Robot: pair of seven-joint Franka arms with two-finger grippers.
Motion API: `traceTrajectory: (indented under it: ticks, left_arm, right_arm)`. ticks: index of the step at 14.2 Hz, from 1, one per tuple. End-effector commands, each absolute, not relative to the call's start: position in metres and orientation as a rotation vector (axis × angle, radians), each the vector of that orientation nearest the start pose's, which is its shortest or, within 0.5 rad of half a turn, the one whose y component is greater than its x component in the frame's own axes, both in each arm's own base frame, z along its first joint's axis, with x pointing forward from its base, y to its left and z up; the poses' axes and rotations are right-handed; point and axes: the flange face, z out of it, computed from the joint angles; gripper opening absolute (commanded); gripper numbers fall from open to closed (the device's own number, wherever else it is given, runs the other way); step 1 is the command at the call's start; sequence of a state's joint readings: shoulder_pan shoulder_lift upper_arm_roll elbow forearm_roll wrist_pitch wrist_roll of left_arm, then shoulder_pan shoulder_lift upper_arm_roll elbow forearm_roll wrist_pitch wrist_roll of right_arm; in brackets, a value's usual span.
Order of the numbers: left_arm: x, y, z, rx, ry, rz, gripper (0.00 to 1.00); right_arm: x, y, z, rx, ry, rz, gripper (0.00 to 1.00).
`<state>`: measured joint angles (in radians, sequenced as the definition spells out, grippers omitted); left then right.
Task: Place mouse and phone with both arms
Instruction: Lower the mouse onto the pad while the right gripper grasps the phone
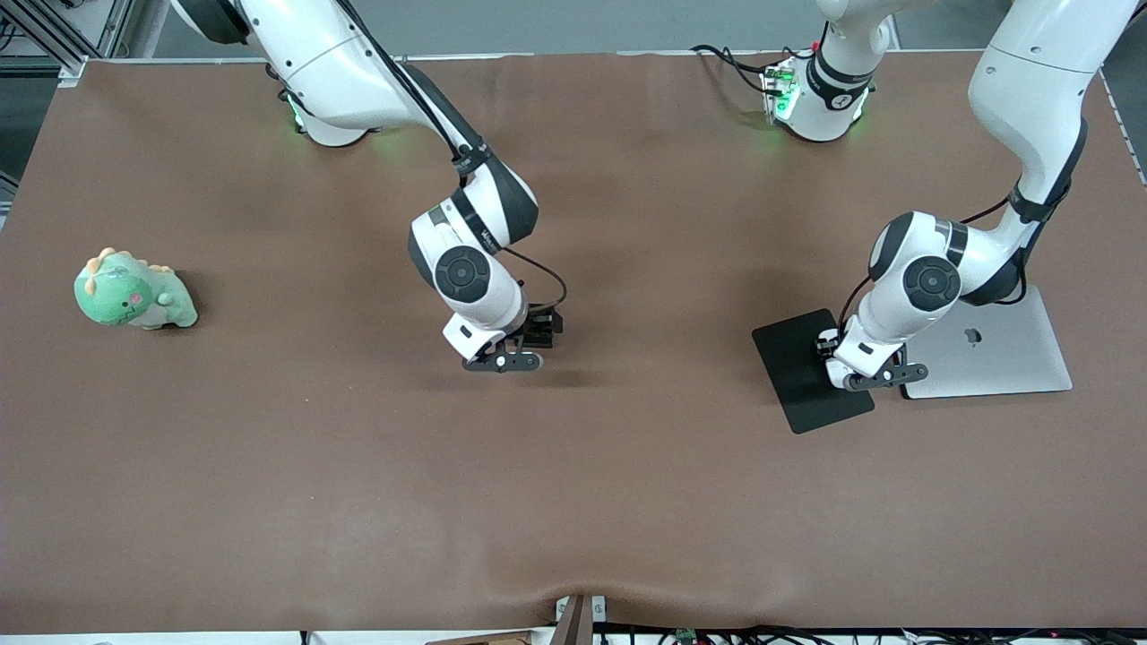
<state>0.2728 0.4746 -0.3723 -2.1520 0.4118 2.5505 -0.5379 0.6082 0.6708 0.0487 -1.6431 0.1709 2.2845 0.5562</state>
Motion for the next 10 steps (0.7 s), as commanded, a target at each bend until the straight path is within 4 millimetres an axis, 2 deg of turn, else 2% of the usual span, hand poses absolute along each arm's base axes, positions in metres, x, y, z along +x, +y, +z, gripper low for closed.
traceTrajectory:
  ticks: [1,4,10]
  left_arm:
    - [0.556,-0.061,0.191,-3.082,-0.164,-0.039,0.00]
    - [0.559,-0.078,0.192,-3.107,-0.152,-0.060,0.00]
    - [0.562,-0.088,0.182,-3.135,-0.140,-0.072,0.00]
  right_arm:
    - [0.537,0.427,0.209,-3.057,0.068,0.149,1.00]
    - [0.532,0.429,0.200,-3.084,0.079,0.146,1.00]
    - [0.520,0.436,0.182,-3.084,0.091,0.130,1.00]
